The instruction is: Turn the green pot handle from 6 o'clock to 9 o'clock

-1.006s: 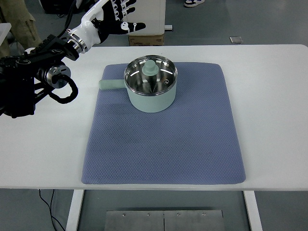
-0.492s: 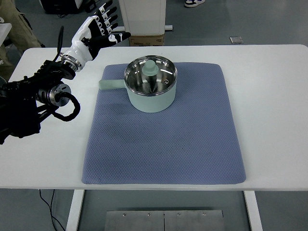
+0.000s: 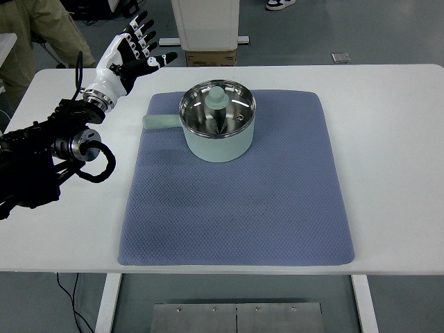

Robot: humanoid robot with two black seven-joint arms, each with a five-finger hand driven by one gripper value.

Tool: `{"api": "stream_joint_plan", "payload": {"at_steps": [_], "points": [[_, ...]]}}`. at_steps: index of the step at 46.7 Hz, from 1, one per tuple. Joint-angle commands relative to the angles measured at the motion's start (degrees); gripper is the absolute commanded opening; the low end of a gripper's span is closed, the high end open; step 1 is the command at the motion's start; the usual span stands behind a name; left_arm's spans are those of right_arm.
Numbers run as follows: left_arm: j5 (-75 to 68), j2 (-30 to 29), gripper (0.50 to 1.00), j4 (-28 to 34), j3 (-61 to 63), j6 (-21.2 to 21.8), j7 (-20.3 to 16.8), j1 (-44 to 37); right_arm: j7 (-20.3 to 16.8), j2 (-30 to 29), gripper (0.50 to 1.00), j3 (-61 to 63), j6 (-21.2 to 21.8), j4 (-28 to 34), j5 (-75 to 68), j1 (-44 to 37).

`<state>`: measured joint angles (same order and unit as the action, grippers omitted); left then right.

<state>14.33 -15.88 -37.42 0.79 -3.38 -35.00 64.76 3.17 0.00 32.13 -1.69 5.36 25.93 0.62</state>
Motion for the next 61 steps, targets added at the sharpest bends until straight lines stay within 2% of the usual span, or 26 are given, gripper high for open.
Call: {"api": "stream_joint_plan", "payload": {"at_steps": [1,19,61], "points": [[0.0,0.6,1.000,0.9,-1.0,0.3,0.0,-0.5,0.0,0.0,1.000,0.0,0.0,0.0,0.0,0.0],[0.0,3.0,1.000,3.1,-2.0,0.8,0.0,-5.3,0.0,0.0,1.000,0.0,0.0,0.0,0.0,0.0],[-0.2,2.8,1.000,3.2,-3.1,0.9,0.0,-9.6,0.0,0.0,1.000,0.0,0.0,0.0,0.0,0.0]]}}
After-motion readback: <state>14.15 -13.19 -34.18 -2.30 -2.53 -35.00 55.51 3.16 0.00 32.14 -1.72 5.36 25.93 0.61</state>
